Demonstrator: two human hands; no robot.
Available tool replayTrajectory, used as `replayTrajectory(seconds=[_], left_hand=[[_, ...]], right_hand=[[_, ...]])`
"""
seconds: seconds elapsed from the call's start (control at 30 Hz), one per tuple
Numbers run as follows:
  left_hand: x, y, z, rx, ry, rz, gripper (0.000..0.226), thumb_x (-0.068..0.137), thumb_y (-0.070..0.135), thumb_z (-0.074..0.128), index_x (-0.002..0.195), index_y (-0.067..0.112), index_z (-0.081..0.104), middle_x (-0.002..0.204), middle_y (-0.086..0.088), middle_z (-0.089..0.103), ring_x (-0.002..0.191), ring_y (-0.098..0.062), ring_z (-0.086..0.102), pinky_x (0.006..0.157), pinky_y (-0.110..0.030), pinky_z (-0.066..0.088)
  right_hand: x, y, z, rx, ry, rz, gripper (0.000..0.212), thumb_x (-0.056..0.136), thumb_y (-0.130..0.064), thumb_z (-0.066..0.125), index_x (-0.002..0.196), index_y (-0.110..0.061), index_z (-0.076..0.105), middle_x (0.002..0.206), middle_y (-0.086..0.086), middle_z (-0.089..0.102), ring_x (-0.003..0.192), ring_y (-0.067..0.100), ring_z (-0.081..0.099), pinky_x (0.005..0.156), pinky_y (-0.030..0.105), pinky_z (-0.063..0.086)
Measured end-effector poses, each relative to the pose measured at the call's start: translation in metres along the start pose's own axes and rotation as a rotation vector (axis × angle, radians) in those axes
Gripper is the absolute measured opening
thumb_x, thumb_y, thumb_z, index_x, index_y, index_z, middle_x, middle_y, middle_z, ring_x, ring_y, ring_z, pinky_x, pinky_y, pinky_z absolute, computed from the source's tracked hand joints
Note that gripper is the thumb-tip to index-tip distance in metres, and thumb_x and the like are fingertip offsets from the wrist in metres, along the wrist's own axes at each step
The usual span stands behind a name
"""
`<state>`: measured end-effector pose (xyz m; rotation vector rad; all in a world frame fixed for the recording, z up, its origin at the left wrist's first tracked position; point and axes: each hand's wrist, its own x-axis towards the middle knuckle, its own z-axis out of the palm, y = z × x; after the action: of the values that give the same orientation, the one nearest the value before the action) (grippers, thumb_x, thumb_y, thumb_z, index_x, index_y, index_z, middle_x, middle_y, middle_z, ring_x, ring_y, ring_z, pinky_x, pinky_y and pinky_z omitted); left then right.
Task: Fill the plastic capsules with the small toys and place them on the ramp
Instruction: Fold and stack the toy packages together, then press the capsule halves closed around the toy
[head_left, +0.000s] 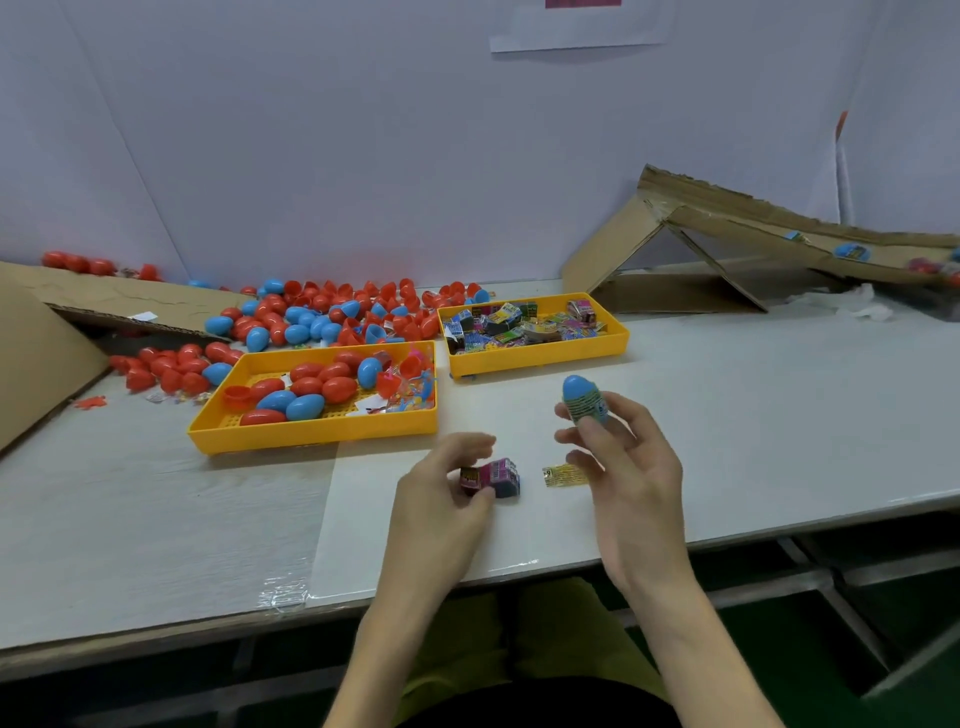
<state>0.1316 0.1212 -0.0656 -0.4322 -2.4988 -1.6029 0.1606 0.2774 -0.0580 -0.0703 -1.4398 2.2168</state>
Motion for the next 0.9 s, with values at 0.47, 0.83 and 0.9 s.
replayTrajectory(seconds=[0.47, 0.83, 0.9], left_hand=[[-0.001, 0.002, 0.003, 0.099, -0.019, -0.002, 0.034, 0.083, 0.007, 0.074, 0.09, 0.039, 0.066, 0.095, 0.024, 0.067, 0.093, 0.01, 0.059, 0.073, 0.0, 0.045], [-0.001, -0.001, 0.001, 0.074, -0.035, 0.0, 0.036, 0.084, 0.006, 0.072, 0.088, 0.041, 0.065, 0.094, 0.027, 0.067, 0.096, 0.016, 0.055, 0.074, -0.001, 0.044], [0.0, -0.002, 0.001, 0.067, -0.037, -0.001, 0.036, 0.084, 0.006, 0.072, 0.088, 0.041, 0.065, 0.094, 0.026, 0.067, 0.097, 0.016, 0.055, 0.074, -0.001, 0.044]], right_hand=[[0.203, -0.097, 0.012, 0.207, 0.24, 0.21, 0.026, 0.102, -0.02, 0.053, 0.125, -0.008, 0.051, 0.095, 0.011, 0.067, 0.08, 0.016, 0.066, 0.067, 0.022, 0.048], [0.173, 0.002, -0.007, -0.838, -0.071, 0.002, 0.021, 0.093, 0.0, 0.056, 0.088, -0.013, 0.073, 0.075, 0.002, 0.07, 0.062, 0.015, 0.061, 0.063, 0.025, 0.053], [0.167, 0.009, -0.001, -0.868, -0.116, -0.055, 0.021, 0.093, 0.0, 0.057, 0.089, -0.014, 0.072, 0.072, 0.0, 0.068, 0.058, 0.01, 0.059, 0.058, 0.02, 0.051]])
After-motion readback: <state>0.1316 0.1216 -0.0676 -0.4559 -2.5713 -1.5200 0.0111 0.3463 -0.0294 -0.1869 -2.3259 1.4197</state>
